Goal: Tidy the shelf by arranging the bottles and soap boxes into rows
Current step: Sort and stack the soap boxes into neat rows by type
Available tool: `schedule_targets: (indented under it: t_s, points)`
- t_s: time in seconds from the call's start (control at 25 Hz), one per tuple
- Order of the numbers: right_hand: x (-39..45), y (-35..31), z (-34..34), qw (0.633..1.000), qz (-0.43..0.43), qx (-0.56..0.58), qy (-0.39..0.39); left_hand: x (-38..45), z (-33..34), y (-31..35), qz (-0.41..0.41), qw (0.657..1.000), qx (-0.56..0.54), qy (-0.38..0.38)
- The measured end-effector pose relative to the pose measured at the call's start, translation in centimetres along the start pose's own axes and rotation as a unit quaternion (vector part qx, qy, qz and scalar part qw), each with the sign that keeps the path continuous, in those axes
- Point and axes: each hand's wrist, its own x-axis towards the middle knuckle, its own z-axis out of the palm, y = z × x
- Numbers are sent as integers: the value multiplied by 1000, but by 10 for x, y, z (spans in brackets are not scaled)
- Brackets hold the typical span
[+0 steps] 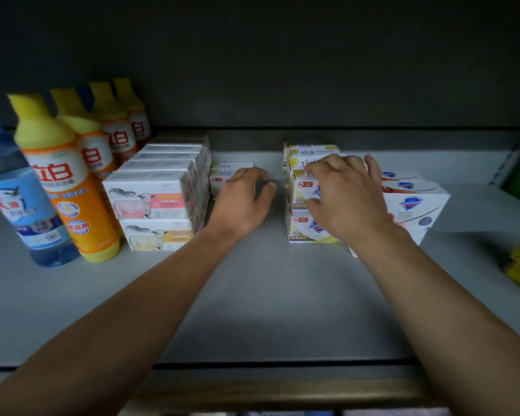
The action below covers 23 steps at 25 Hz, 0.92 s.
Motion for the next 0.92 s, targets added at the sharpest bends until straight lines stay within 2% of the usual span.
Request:
schedule_targets:
  t_s: [0.24,0.4,0.48,0.56,0.64,0.8,0.92]
  points:
    - [4,-7,-19,999,-14,11,-43,-59,-40,19,-98,977,-182,-45]
    - [-12,-33,-38,985,-51,162,-42,-74,-67,24,-83,960,-259,-69]
    - [-25,-57,-43,963,-89,245,-73,-82,-80,23,-65,943,-314,-93]
    - [-39,-80,-41,940,-99,313,-95,-93,-92,15,-80,934,-331,-105]
    - [-54,-92,-35,936,-88,330,-83,-107,-104,2,-150,902,-394,-96]
    - [-81,-105,-19,925,-84,355,-109,-120,-124,-16,-320,788,-520,-76]
    - [-89,-111,-9,872,-12,474,-121,-120,-130,-22,-355,771,-518,-110]
